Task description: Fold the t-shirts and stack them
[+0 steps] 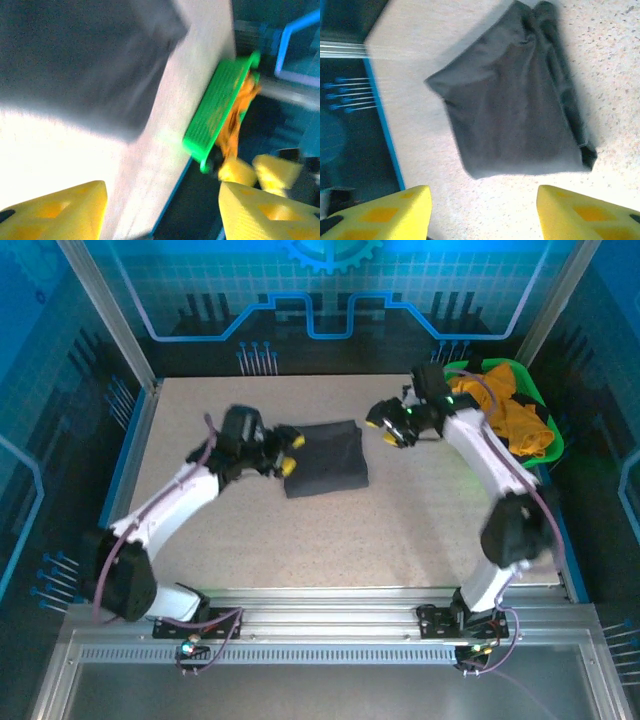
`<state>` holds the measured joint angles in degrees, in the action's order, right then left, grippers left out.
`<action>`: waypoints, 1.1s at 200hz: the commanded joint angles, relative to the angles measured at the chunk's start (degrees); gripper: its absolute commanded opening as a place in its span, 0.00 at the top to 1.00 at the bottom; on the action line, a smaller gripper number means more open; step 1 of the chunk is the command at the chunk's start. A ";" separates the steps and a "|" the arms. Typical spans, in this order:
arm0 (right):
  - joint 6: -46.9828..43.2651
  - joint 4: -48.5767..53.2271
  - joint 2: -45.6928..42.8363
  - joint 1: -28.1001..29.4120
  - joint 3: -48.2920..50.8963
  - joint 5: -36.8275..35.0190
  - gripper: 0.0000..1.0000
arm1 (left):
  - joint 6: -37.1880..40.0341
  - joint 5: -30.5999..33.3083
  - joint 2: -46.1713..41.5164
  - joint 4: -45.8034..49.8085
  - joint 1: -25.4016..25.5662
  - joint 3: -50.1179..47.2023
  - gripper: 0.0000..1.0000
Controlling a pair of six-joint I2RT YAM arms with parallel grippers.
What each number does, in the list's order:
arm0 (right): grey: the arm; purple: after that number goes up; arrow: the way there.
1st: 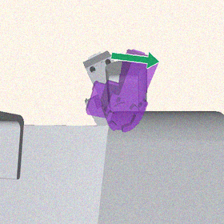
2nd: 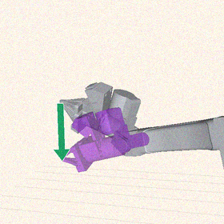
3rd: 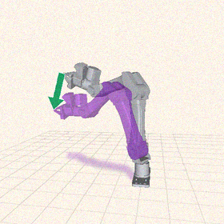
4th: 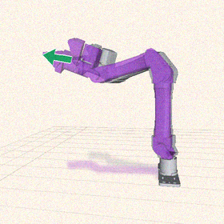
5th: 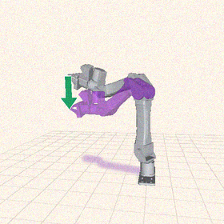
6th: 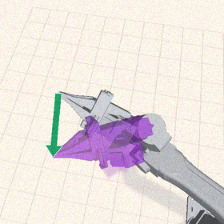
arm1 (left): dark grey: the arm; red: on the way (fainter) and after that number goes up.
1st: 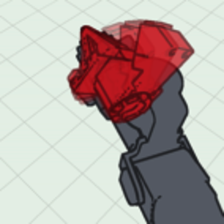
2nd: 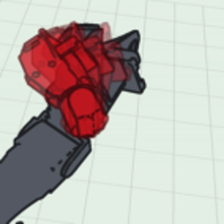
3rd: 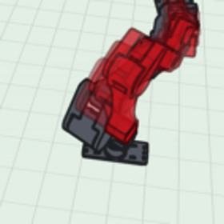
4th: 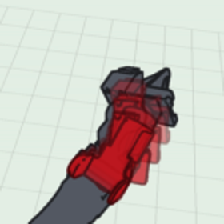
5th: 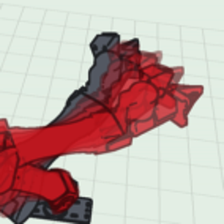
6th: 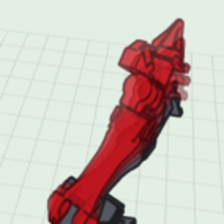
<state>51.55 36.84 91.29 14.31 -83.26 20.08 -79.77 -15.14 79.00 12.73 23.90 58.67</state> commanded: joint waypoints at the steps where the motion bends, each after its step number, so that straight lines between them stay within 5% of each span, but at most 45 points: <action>1: 1.48 -18.66 -10.50 0.67 17.28 1.22 0.39 | -16.10 11.06 1.87 -10.40 7.84 -7.43 0.31; 52: 1.41 -16.85 -24.08 -2.74 30.40 4.58 0.37 | -27.97 25.01 21.31 -29.99 17.44 -2.07 0.25; 99: 0.02 -12.75 -26.80 -5.74 28.38 7.83 0.37 | -35.19 31.72 31.36 -28.81 19.25 2.26 0.29; 119: -0.80 -11.19 -27.45 -5.82 27.45 8.66 0.37 | -34.90 31.97 35.29 -31.27 17.92 4.01 0.42; 140: -1.45 -9.73 -27.88 -6.08 26.78 9.28 0.38 | -34.30 31.07 37.54 -33.73 16.13 4.34 0.84; 149: -1.47 -8.85 -27.78 -6.41 26.37 9.28 0.38 | -33.69 29.75 36.80 -32.99 14.42 3.50 1.00; 185: -0.62 -8.23 -26.12 -7.07 25.00 9.71 0.40 | -22.22 23.95 28.59 -31.95 2.67 -4.08 1.00; 220: 0.63 -10.02 -24.53 -6.51 23.75 9.11 0.40 | -3.98 7.57 27.08 -32.86 -15.80 -3.78 1.00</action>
<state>51.42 27.00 65.71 8.03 -57.14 28.16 -100.42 3.57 107.68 -19.59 19.22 53.82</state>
